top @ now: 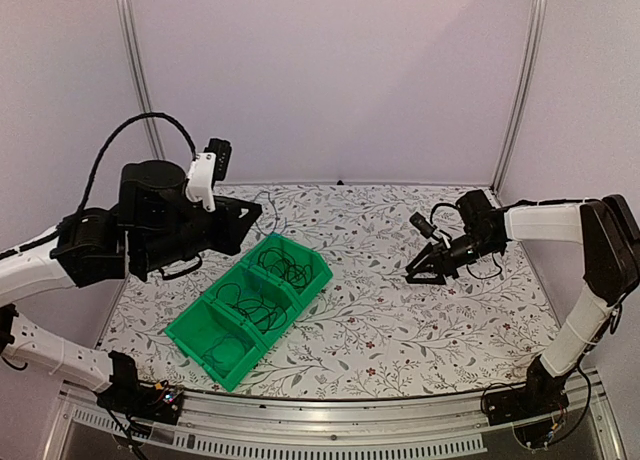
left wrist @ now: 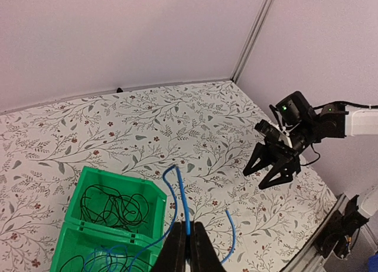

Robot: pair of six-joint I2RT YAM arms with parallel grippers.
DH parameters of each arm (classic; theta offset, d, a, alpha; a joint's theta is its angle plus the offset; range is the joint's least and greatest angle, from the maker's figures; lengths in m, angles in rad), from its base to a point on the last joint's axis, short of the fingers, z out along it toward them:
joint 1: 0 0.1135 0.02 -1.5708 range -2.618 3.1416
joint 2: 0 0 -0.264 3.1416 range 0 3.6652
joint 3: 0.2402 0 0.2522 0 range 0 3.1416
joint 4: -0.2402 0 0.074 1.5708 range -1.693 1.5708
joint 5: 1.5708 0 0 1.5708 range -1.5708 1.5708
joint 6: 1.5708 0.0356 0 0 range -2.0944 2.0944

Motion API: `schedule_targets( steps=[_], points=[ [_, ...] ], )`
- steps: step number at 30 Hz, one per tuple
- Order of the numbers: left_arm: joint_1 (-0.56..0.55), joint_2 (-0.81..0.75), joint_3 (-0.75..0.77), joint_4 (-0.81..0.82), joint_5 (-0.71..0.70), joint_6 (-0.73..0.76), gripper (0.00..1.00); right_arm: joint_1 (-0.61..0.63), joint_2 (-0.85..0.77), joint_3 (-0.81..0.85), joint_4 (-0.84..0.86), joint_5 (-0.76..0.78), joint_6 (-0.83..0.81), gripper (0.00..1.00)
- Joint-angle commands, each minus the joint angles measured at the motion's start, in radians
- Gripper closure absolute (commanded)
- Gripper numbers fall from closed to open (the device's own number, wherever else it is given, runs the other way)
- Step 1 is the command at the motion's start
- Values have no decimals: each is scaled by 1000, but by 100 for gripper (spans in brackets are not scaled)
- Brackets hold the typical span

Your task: Untangle the cables

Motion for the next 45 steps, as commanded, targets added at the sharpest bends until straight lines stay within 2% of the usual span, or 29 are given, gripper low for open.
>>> schedule_targets(
  steps=[1, 9, 17, 30, 39, 45],
  points=[
    [-10, -95, -43, -92, -88, -97, 100, 3, 28, 30, -34, -28, -33, 38],
    [-11, -227, -43, -221, -148, -121, 100, 3, 32, 30, -39, -27, -36, 38],
    [-10, -278, 18, -218, 22, -49, 100, 3, 48, 39, -46, -27, -40, 39],
    [-11, -409, 6, -359, 41, -176, 100, 4, 64, 46, -55, -27, -41, 39],
    [-12, -413, 74, -485, 120, -198, 100, 4, 73, 46, -60, -20, -44, 39],
    [-12, -434, 22, -582, 93, -269, 100, 4, 74, 46, -61, -16, -44, 39]
  ],
)
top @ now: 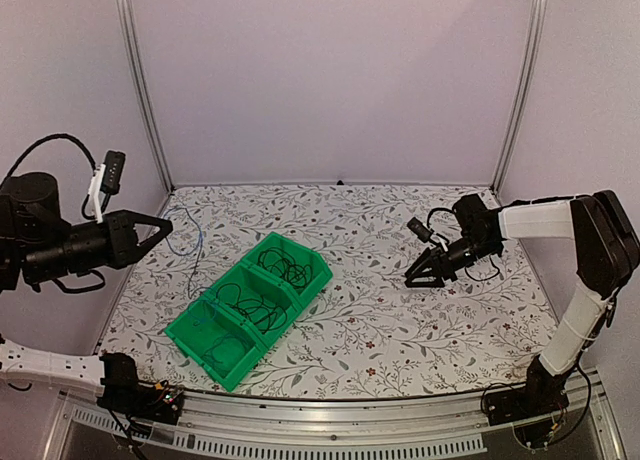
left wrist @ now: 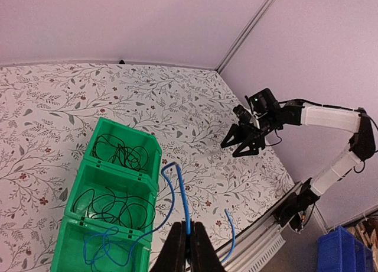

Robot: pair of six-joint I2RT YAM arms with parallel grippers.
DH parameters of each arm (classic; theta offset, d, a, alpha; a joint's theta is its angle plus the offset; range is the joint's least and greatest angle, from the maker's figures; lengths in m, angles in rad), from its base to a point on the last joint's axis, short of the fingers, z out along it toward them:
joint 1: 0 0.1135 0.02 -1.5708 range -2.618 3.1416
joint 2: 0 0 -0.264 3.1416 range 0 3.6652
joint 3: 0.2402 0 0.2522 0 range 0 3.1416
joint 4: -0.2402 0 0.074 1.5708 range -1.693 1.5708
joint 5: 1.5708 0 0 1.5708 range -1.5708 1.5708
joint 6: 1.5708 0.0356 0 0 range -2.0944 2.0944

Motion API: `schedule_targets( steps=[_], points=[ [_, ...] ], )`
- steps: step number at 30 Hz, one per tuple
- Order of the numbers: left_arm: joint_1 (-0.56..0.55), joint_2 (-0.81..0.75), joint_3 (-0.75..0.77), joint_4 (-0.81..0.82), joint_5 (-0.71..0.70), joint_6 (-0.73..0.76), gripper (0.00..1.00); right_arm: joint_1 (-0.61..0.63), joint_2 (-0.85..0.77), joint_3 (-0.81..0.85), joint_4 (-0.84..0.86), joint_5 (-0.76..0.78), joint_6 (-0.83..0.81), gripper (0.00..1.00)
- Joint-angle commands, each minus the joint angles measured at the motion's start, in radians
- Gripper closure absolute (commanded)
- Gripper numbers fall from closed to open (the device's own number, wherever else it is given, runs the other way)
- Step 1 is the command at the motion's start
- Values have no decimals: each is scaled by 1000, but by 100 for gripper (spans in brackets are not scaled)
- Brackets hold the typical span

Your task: Untangle the cables

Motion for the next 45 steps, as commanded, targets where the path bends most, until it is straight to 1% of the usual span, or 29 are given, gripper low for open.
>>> schedule_targets(
  steps=[1, 6, 10, 12, 14, 17, 20, 23, 29, 32, 35, 37, 38, 41, 43, 45],
  points=[
    [-11, -21, -44, -125, -14, -80, 100, 5, 17, 23, -14, -13, -12, 39],
    [-11, -69, -99, -250, -48, -198, 100, 4, 21, 24, -16, -17, -14, 39],
    [-11, -105, -144, -301, -68, -271, 100, 5, 29, 26, -18, -22, -15, 39],
    [-11, -98, -184, -308, -76, -289, 100, 4, 33, 28, -21, -23, -16, 39],
    [-10, -59, -231, -310, -80, -293, 100, 5, 35, 28, -23, -22, -18, 39],
    [-10, 47, -292, -332, -82, -317, 100, 5, 32, 27, -24, -21, -20, 39],
    [-11, 139, -300, -343, -89, -345, 100, 5, 27, 27, -23, -20, -20, 39],
    [0, 180, -322, -307, -92, -358, 100, 5, 30, 27, -25, -22, -20, 39],
    [70, 236, -431, -149, -7, -344, 100, 6, 28, 28, -26, -18, -21, 40],
    [94, 293, -457, -100, 20, -331, 100, 5, 23, 37, -34, -5, -23, 40],
    [103, 346, -471, -52, 43, -307, 100, 5, 9, 69, -49, 42, -23, 41],
    [112, 382, -468, -36, 61, -291, 100, 5, -19, 86, -36, 110, -8, 41],
    [116, 400, -461, -42, 64, -283, 100, 5, -51, 91, -27, 169, 2, 41],
    [127, 449, -431, -91, 60, -272, 69, 5, -123, 105, -1, 308, 13, 41],
    [131, 480, -395, -136, 52, -256, 59, 2, -185, 103, 38, 427, 34, 40],
    [129, 502, -350, -200, 44, -250, 52, -6, -254, 106, 64, 537, 55, 38]
  ],
)
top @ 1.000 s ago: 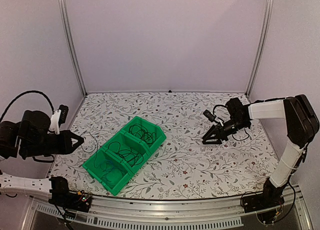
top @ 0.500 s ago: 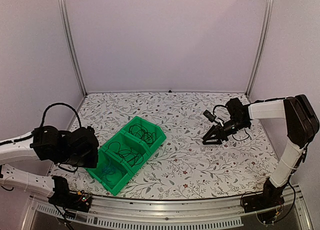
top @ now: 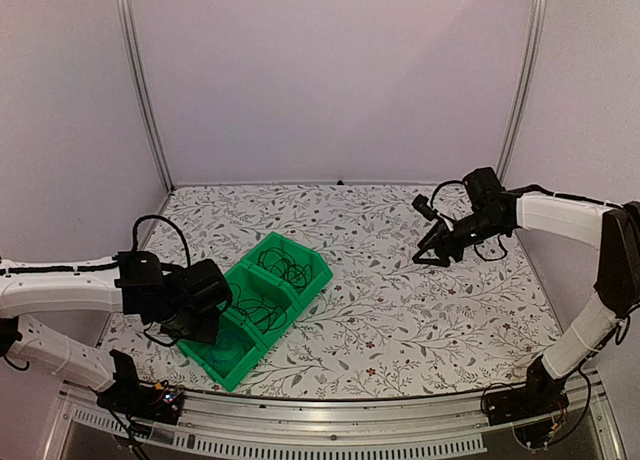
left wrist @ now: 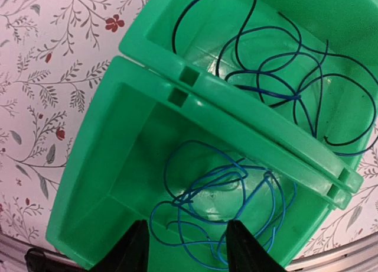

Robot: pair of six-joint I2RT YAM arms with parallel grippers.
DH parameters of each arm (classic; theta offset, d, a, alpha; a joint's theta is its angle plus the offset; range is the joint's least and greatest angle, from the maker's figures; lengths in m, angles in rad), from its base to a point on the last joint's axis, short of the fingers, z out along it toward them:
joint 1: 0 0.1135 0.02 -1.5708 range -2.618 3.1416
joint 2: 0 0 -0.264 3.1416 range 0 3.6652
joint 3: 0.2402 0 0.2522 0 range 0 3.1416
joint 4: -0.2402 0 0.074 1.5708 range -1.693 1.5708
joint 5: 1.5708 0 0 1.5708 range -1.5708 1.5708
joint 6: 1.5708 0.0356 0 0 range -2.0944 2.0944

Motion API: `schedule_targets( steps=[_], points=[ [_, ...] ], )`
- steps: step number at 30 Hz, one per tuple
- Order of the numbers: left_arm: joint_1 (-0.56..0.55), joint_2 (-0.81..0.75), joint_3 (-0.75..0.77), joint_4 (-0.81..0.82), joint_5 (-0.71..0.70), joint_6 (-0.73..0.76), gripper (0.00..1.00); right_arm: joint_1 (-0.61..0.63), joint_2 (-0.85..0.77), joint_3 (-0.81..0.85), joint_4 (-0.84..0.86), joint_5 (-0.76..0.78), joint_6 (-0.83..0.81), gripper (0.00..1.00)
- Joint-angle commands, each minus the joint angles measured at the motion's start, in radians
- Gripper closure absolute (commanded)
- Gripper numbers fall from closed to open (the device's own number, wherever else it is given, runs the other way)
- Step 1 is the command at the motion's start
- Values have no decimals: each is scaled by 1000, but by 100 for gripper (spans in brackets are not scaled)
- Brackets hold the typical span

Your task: Untangle the cables

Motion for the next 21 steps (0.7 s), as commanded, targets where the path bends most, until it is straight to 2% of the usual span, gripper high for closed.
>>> schedule_targets(
  steps=[1, 3, 7, 11, 15, 18, 21],
  points=[
    [13, 35, 108, -114, -7, 37, 49, -12, -153, 41, 88, 316, 49, 36],
    [13, 38, 164, -148, -18, 57, 46, -29, -194, 59, 100, 407, 77, 30],
    [17, 60, 308, -179, -89, 135, 44, -51, -258, 74, 131, 520, 163, 2],
    [25, 130, 457, -166, -204, 224, 41, -51, -302, 33, 215, 624, 302, 1],
    [50, 176, 510, 11, -288, 382, 34, -50, -342, 31, 224, 645, 352, 1],
    [94, 187, 480, 236, -262, 527, 32, -51, -381, 54, 195, 604, 343, 1],
    [142, 208, 501, 366, -192, 581, 33, -51, -433, 50, 176, 552, 330, 1]
  ],
)
